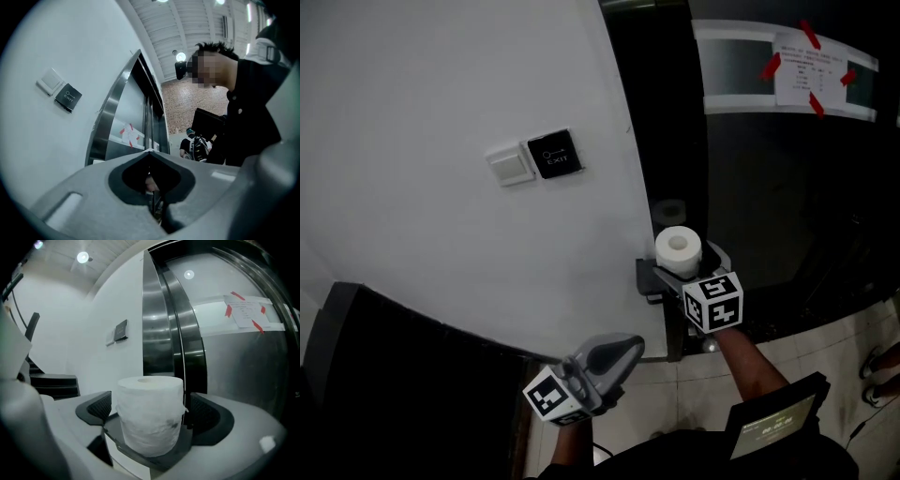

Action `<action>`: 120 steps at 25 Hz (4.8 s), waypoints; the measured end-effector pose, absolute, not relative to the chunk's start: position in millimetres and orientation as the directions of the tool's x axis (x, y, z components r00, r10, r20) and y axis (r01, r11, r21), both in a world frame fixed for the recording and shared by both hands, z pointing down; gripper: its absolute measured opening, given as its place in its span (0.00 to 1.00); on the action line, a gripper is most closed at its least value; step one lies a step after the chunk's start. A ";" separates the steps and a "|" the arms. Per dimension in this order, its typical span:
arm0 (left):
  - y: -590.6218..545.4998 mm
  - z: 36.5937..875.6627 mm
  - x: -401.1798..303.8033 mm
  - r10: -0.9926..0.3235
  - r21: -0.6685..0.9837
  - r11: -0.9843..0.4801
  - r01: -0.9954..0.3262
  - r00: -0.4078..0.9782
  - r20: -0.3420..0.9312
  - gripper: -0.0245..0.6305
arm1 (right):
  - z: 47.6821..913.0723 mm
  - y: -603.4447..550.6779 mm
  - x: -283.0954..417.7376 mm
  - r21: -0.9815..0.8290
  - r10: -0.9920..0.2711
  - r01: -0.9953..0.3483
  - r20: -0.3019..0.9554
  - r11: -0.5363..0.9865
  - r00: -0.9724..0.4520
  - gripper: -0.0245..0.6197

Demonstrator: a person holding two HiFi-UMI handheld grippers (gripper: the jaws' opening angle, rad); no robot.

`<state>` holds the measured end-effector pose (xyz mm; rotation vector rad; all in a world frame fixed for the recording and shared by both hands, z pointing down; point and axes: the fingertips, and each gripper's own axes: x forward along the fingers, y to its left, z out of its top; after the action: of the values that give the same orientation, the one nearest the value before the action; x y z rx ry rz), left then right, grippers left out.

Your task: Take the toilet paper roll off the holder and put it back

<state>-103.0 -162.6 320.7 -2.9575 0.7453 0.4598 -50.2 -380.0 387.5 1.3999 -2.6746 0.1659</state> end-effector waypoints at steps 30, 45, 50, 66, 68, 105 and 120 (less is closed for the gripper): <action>-163.8 315.8 -76.8 -0.400 0.002 -0.908 -0.420 0.864 -0.304 0.03 | 349.4 -271.7 23.8 -0.177 -0.707 -0.688 -0.080 0.703 -0.702 0.72; -154.8 318.0 -55.7 -0.371 0.014 -0.922 -0.386 0.873 -0.317 0.03 | 390.8 -250.7 49.7 -0.235 -0.731 -0.703 -0.052 0.671 -0.681 0.72; -151.0 321.1 -53.0 -0.383 0.014 -0.917 -0.398 0.872 -0.304 0.03 | 379.9 -242.1 49.0 -0.259 -0.717 -0.681 -0.074 0.685 -0.693 0.72; -145.2 327.0 -42.2 -0.372 -0.028 -0.919 -0.393 0.888 -0.270 0.03 | 377.0 -237.5 52.8 -0.286 -0.714 -0.669 -0.089 0.687 -0.695 0.72; -143.4 326.6 -40.2 -0.357 -0.023 -0.926 -0.378 0.893 -0.275 0.03 | 379.3 -237.6 54.0 -0.288 -0.713 -0.667 -0.090 0.687 -0.695 0.72; -155.4 329.4 -37.0 -0.380 0.083 -0.924 -0.374 0.871 -0.312 0.03 | 407.7 -239.0 124.6 -0.830 -0.756 -0.054 -0.477 0.556 -0.447 0.72; -165.0 362.8 -69.8 -0.503 0.165 -0.864 -0.476 0.831 -0.237 0.03 | 505.0 -346.4 140.8 -0.951 -0.906 -0.053 -0.272 0.305 -0.325 0.72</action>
<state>-69.8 -165.0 362.8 -3.1006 0.8310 0.4446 140.8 -346.4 505.0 1.6533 -3.0623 2.1468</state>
